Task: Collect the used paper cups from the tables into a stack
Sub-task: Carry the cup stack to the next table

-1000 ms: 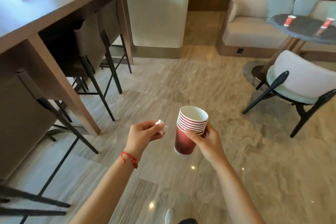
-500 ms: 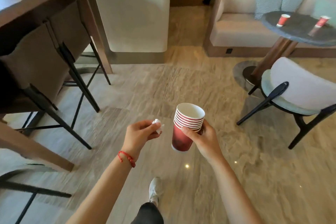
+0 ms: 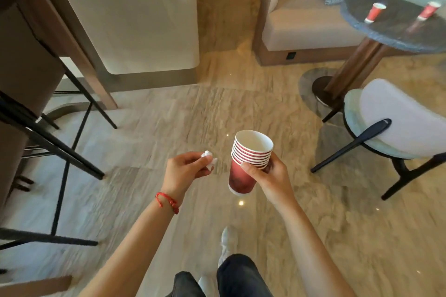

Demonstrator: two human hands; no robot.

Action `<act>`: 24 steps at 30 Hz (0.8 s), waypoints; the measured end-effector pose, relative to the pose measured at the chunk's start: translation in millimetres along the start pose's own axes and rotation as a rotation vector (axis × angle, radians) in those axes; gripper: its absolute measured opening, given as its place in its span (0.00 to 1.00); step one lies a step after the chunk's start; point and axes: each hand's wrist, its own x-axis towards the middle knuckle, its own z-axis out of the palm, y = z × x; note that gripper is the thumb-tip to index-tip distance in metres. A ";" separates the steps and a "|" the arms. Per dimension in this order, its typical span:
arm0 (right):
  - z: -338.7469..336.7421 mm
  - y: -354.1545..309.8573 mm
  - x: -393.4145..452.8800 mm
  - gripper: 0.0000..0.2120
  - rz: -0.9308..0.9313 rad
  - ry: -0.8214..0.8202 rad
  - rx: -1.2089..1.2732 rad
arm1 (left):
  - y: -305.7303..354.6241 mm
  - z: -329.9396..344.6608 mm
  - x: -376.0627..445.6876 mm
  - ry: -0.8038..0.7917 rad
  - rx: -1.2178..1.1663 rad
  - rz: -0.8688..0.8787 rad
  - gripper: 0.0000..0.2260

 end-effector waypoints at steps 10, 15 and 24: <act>-36.2 -3.3 205.7 0.25 -0.009 0.043 0.019 | 51.6 76.3 197.3 -0.021 0.037 0.007 0.05; -52.7 -19.3 300.2 0.25 -0.008 0.058 0.021 | 89.4 113.4 279.0 -0.023 0.060 0.010 0.04; -69.1 -24.7 461.1 0.27 0.000 0.128 0.011 | 141.2 174.8 439.3 -0.091 0.083 -0.019 0.05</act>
